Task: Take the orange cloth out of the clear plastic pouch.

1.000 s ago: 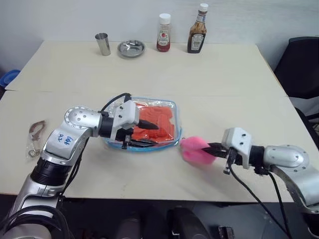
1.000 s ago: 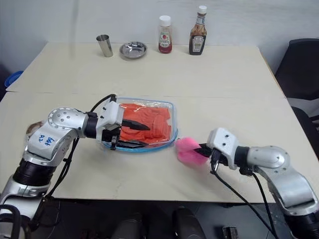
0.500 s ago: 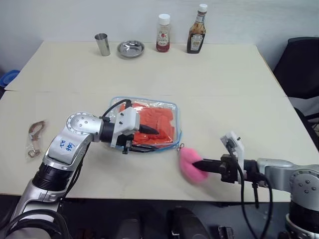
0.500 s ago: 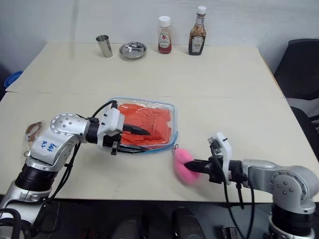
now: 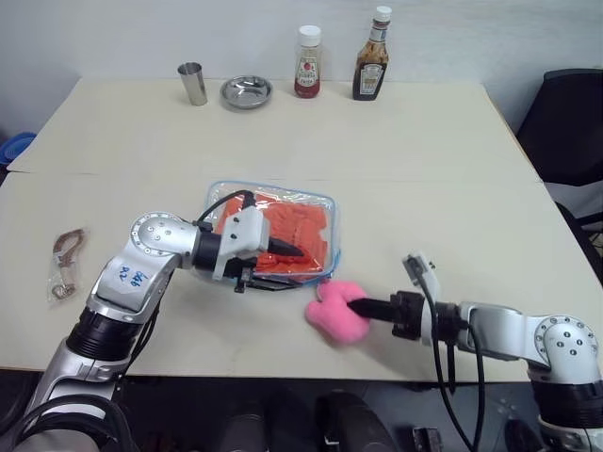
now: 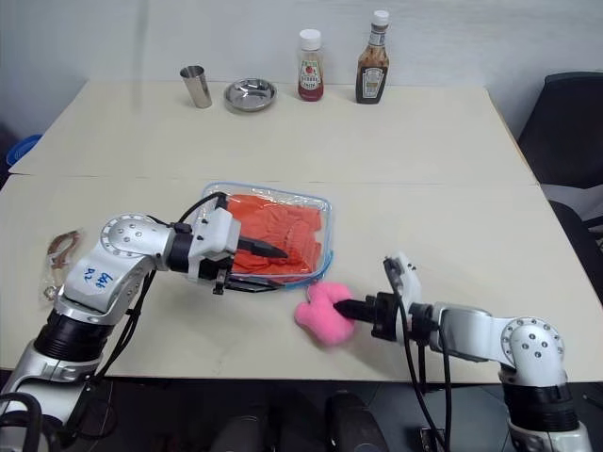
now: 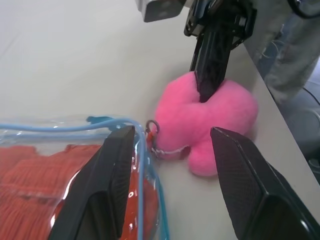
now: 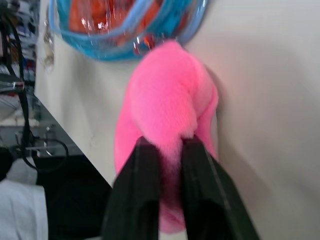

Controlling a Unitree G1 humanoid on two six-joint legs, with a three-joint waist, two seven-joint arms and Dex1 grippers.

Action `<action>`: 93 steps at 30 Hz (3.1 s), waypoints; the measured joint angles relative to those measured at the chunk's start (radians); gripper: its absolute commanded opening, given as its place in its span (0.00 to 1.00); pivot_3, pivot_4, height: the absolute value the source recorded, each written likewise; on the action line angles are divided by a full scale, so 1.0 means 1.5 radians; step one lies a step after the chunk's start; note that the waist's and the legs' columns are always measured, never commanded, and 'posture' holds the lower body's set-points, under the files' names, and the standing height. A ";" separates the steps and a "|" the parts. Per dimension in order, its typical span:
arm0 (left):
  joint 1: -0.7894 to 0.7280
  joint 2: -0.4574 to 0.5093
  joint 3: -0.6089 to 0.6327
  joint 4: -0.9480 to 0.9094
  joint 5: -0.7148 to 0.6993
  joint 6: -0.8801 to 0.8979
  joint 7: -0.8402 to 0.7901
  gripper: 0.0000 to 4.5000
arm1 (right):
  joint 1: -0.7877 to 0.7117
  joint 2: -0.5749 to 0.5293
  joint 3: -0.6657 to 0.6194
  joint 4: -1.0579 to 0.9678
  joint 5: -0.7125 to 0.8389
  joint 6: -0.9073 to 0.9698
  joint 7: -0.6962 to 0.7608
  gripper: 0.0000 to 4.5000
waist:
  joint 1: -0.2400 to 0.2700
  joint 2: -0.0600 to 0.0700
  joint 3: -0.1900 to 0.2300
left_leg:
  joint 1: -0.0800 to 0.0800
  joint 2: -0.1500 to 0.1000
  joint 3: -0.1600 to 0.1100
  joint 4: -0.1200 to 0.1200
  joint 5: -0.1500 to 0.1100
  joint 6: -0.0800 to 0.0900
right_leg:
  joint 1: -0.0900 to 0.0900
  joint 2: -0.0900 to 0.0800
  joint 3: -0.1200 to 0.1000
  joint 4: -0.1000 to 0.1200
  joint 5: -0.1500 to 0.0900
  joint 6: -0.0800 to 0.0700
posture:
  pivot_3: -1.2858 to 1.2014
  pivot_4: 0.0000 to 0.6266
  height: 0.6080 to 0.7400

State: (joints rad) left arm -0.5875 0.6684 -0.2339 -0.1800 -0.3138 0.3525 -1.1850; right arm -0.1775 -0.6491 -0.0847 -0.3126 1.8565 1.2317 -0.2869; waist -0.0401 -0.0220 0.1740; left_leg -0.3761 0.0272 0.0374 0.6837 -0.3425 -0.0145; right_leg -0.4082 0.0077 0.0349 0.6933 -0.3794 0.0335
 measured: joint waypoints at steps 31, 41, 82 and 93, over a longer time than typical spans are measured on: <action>-0.123 -0.150 -0.185 0.217 0.146 -0.315 -0.179 0.57 | 0.002 -0.422 -0.124 -0.231 -0.610 -0.257 0.635 0.75 | 0.008 0.000 0.000 | 0.000 -0.001 0.000 0.000 0.000 0.000 | 0.001 0.000 0.001 -0.002 0.000 0.000 | 0.52 0.24 1.00; -0.102 -0.133 -0.190 0.234 0.161 -0.370 -0.188 0.23 | -0.194 -0.312 0.200 -0.058 -1.015 -0.538 0.742 0.76 | 0.006 0.001 0.000 | 0.001 0.000 0.000 0.000 0.000 0.000 | 0.000 0.000 0.001 0.000 0.000 0.000 | 0.52 0.24 1.00; -0.120 -0.200 -0.158 0.237 0.161 -0.365 -0.119 0.46 | -0.130 -0.295 0.095 0.127 -1.248 -0.956 0.930 0.76 | 0.007 0.001 0.001 | 0.001 0.000 0.001 0.002 0.000 0.000 | 0.000 0.000 0.001 0.002 0.000 0.000 | 0.52 0.24 1.00; -0.161 -0.188 -0.203 0.359 0.215 -0.548 -0.165 0.46 | -0.106 -0.295 0.056 0.089 -1.246 -0.896 0.924 0.76 | 0.008 0.001 0.001 | 0.002 -0.001 0.001 0.002 0.000 0.000 | 0.000 0.000 0.001 0.002 0.000 0.000 | 0.52 0.24 1.00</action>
State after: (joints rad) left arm -0.8291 0.3865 -0.5378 0.3585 0.0090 -0.4692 -1.4322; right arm -0.3363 -1.0917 -0.0003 -0.1798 -0.0128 -0.1122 1.0991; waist -0.0273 -0.0203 0.1747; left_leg -0.3735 0.0264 0.0395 0.6870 -0.3426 -0.0141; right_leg -0.4078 0.0082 0.0371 0.6966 -0.3793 0.0335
